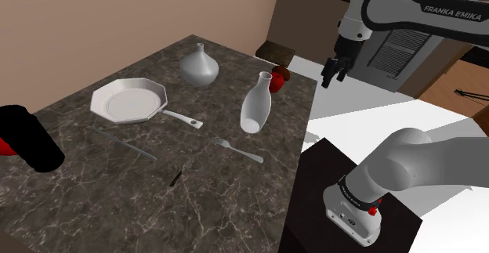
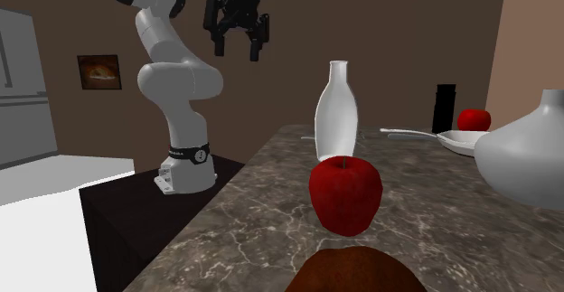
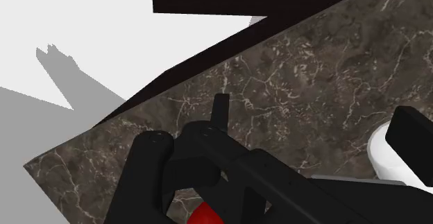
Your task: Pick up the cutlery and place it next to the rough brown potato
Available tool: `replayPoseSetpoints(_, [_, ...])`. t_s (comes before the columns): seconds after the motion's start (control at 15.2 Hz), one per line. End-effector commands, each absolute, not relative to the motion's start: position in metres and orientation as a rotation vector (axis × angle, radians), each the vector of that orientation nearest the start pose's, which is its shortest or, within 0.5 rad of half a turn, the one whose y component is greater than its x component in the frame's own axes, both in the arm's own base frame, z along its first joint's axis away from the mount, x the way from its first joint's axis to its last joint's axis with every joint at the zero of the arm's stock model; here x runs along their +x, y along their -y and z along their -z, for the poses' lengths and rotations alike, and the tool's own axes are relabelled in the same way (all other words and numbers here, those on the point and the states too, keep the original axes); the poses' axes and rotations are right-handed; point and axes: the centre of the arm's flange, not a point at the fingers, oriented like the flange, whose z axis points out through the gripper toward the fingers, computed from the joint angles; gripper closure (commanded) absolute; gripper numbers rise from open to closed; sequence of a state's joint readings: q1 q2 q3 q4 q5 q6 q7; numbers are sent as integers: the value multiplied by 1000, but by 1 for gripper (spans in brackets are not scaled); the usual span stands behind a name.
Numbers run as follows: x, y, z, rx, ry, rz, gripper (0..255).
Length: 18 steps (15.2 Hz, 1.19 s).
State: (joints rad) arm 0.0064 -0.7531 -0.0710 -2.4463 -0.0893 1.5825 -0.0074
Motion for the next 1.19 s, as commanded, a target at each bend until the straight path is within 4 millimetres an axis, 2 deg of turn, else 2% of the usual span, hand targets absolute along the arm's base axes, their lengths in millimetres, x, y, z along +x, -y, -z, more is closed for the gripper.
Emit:
replayPoseSetpoints(0.0, [310, 34, -538, -3174, -47, -179, 0])
replayPoseSetpoints(0.59, [347, -50, -472, -3101, 184, -191, 0])
replayPoseSetpoints(1.12, [368, -131, -418, -3023, 380, -201, 0])
